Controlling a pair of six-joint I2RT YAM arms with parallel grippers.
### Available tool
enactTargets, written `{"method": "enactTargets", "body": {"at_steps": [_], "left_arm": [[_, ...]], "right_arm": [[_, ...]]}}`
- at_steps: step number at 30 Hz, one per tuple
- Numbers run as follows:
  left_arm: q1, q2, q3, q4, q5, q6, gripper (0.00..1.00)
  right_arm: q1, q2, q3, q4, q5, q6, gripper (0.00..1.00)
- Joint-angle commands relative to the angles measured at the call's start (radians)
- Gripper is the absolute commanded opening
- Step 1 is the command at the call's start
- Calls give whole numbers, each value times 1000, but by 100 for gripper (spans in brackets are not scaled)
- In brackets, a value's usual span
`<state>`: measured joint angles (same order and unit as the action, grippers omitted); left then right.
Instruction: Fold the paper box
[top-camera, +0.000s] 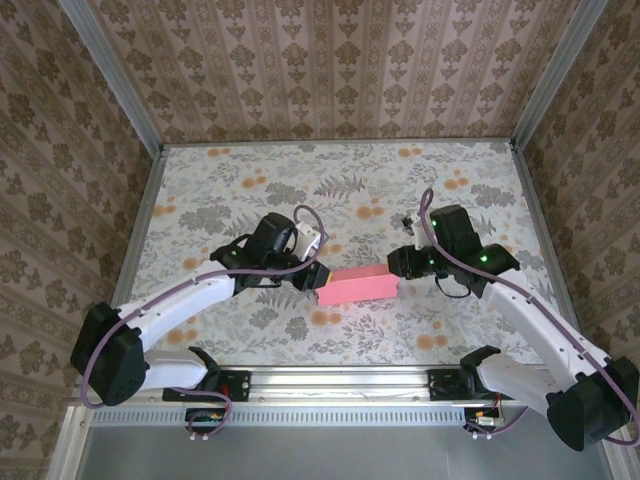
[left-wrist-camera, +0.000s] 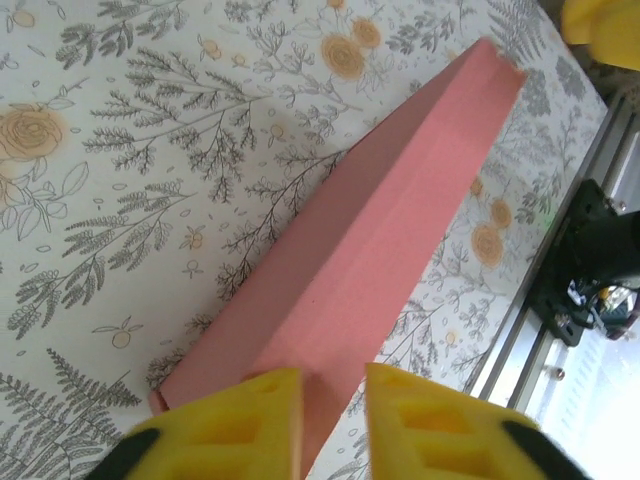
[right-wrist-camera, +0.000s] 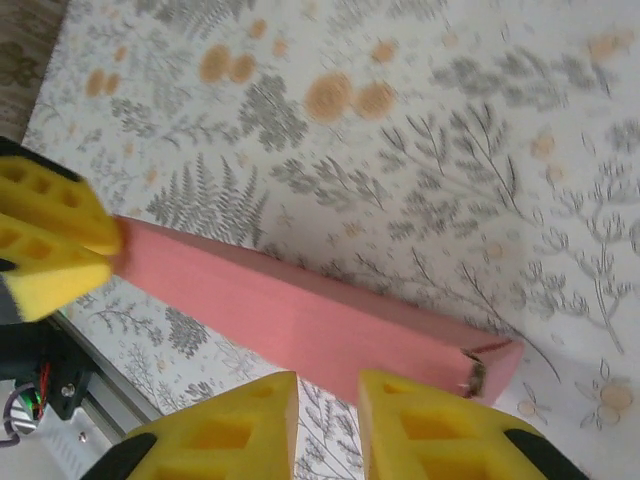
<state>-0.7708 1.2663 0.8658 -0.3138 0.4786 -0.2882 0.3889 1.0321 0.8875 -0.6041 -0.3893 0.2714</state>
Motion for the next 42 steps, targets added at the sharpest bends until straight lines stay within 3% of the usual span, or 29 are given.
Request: {"method": "enactTargets", "body": {"at_steps": [1, 5, 8, 10, 11, 17, 25, 32, 42], "left_arm": [[17, -27, 58, -23, 6, 24, 29], [48, -61, 71, 12, 49, 20, 43], [70, -106, 48, 43, 74, 11, 73], [81, -151, 26, 41, 73, 7, 94], [84, -174, 14, 38, 65, 3, 100], [132, -355, -84, 26, 31, 20, 100], [156, -518, -173, -16, 28, 13, 100], [156, -504, -194, -2, 39, -11, 100], [156, -465, -177, -7, 56, 5, 100]], "right_arm": [[38, -14, 83, -66, 58, -106, 34], [80, 6, 155, -119, 29, -236, 53], [120, 41, 207, -164, 63, -322, 75], [143, 80, 252, -196, 77, -364, 86], [154, 98, 272, -210, 90, -385, 88], [251, 246, 393, -319, 185, -521, 90], [337, 472, 511, -435, 247, -596, 84], [388, 584, 526, -440, 290, -621, 79], [423, 631, 493, -410, 358, -611, 72]]}}
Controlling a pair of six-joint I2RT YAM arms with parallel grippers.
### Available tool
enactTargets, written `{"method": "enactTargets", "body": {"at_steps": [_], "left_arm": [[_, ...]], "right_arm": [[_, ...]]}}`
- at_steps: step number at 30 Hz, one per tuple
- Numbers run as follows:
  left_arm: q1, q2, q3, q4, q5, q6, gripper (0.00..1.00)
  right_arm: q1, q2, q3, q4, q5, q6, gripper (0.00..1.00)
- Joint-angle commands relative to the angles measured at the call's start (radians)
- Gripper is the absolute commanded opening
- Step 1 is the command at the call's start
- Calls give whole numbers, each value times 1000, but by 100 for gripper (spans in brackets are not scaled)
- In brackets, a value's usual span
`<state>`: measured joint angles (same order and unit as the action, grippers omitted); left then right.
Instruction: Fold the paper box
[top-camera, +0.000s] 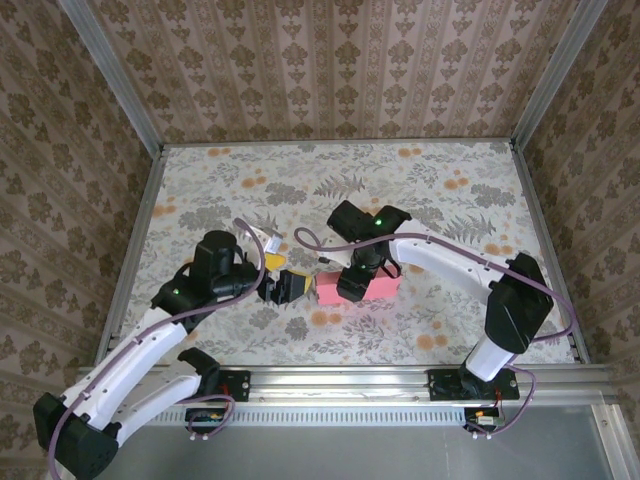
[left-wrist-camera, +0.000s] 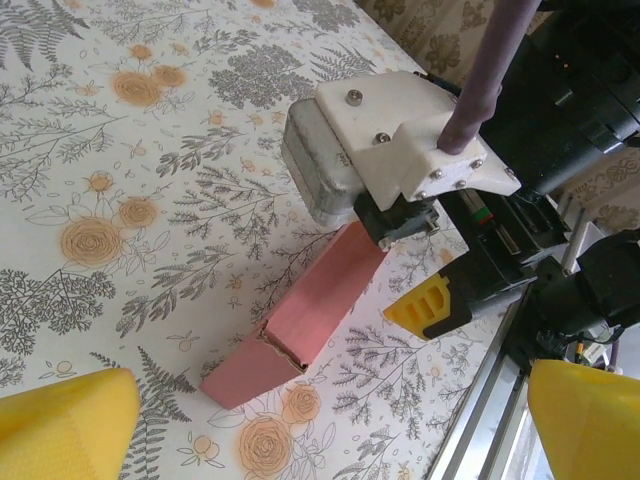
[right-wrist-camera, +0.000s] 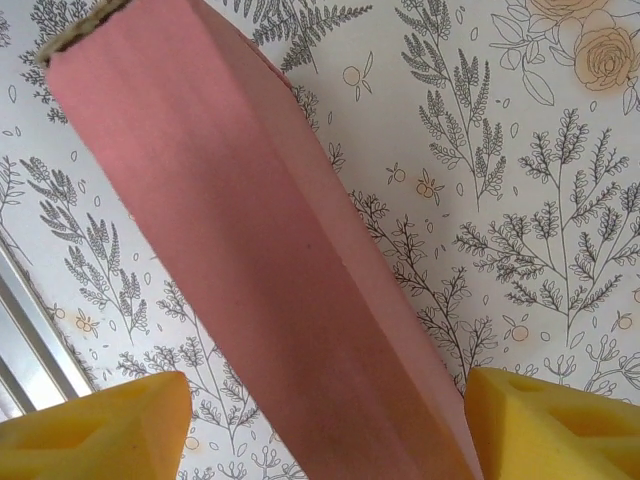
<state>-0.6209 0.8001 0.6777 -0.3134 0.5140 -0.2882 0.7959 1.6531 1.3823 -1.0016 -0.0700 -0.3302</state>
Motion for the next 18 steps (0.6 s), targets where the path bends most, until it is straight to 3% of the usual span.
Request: {"method": "enactTargets", "body": {"at_steps": [1, 18], "left_arm": [[6, -1, 11, -8, 21, 4, 100], [4, -53, -1, -12, 6, -6, 100]], "right_arm": [[18, 11, -4, -8, 44, -5, 70], [31, 5, -108, 98, 95, 45, 50]]}}
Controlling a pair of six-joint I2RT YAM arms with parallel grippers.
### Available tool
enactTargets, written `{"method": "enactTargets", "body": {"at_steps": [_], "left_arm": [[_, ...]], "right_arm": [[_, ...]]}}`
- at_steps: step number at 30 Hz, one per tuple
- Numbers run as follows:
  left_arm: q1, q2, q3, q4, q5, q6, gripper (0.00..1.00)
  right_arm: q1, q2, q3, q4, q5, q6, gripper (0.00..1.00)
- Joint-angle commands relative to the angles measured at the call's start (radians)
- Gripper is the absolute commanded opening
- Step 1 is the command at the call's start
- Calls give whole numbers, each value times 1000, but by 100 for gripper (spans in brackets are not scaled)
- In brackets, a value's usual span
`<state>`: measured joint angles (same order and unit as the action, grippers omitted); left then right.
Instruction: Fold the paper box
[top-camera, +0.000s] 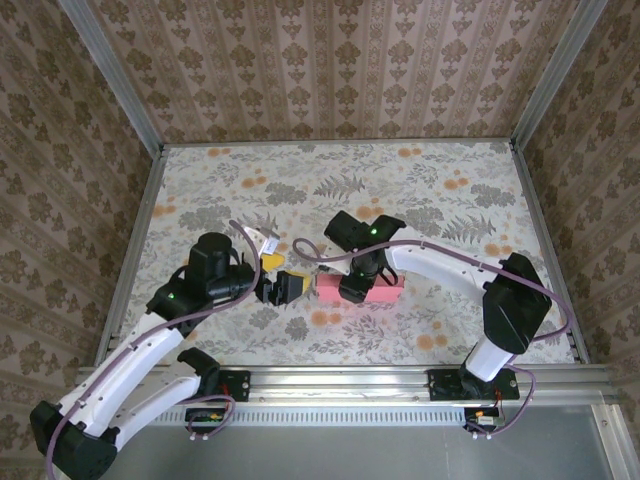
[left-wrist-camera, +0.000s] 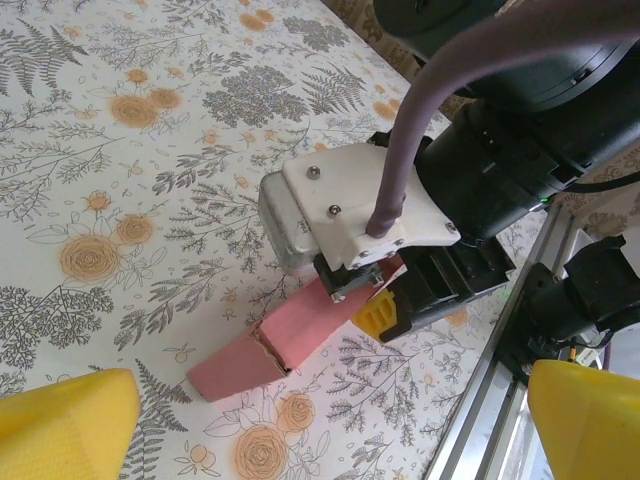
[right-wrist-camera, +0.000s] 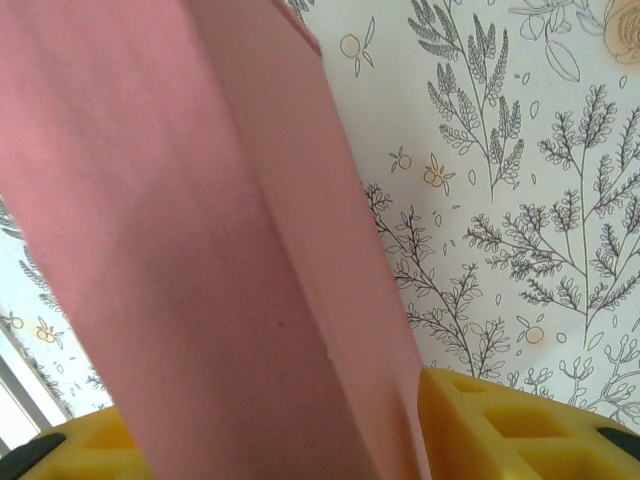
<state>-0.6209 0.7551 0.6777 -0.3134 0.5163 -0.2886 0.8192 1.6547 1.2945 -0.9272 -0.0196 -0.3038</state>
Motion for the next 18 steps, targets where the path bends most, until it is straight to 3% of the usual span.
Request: {"method": "enactTargets", "body": {"at_steps": [1, 13, 18], "left_arm": [[4, -7, -1, -12, 3, -5, 100], [-3, -15, -1, -12, 1, -5, 100], [-7, -14, -5, -9, 1, -5, 100]], "right_arm": [[7, 3, -28, 31, 52, 24, 48], [-89, -102, -92, 131, 246, 72, 24], [-174, -69, -52, 120, 410, 66, 26]]}}
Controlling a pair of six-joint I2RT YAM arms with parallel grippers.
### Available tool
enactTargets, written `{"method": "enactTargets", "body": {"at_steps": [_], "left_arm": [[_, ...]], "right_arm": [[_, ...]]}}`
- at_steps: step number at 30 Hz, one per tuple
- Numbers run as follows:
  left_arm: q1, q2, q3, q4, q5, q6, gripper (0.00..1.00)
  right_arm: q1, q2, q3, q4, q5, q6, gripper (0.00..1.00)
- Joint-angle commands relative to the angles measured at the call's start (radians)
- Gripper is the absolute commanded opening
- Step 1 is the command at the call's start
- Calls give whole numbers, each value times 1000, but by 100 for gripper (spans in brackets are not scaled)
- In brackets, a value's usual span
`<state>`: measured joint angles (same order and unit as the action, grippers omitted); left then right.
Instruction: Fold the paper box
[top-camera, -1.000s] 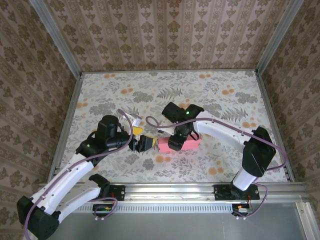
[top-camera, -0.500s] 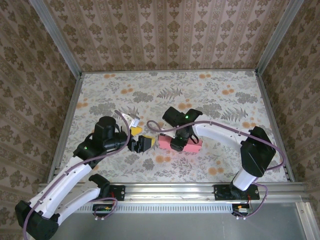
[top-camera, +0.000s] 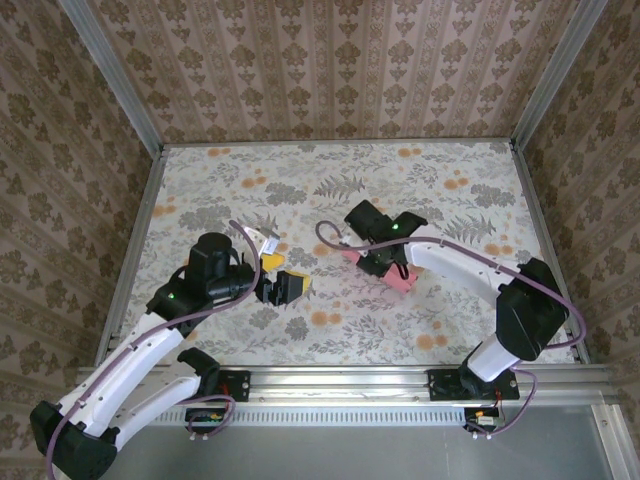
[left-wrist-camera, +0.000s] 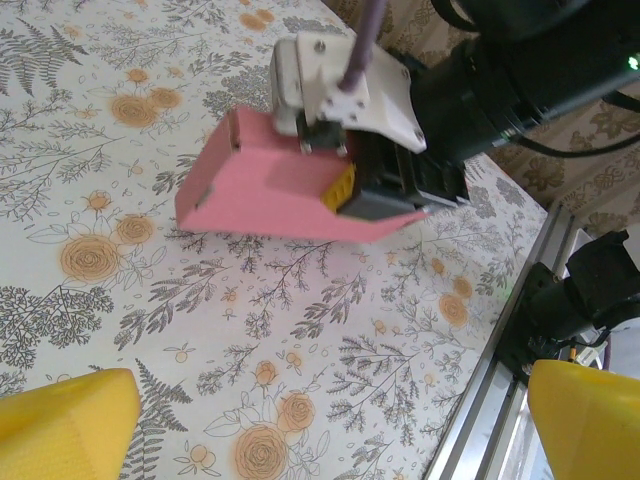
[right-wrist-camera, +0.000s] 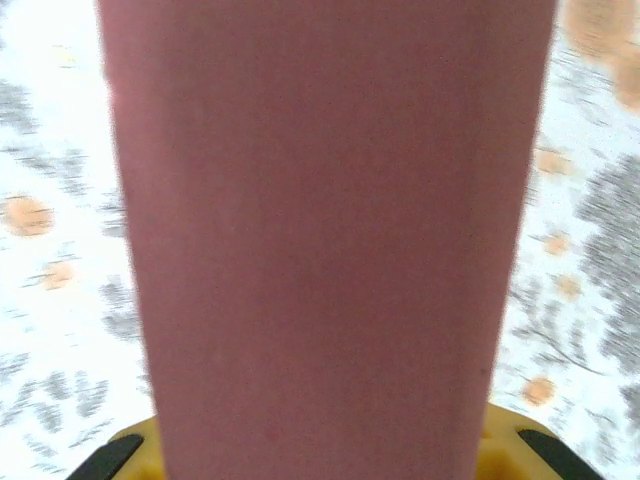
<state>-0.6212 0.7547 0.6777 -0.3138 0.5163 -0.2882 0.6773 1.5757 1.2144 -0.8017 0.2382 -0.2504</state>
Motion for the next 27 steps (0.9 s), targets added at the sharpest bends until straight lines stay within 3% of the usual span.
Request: {"method": "enactTargets", "body": {"at_steps": [1, 13, 21, 27], "left_arm": [[-8, -12, -6, -6, 2, -6, 100], [-34, -9, -6, 2, 2, -4, 100], [-47, -11, -1, 0, -2, 6, 100], [-57, -14, 0, -2, -1, 7, 100]], "right_arm": [[-42, 26, 35, -3, 199, 5, 26], [-59, 155, 21, 128, 524, 23, 28], [-39, 144, -83, 258, 553, 13, 29], [-25, 162, -106, 259, 548, 30, 30]]}}
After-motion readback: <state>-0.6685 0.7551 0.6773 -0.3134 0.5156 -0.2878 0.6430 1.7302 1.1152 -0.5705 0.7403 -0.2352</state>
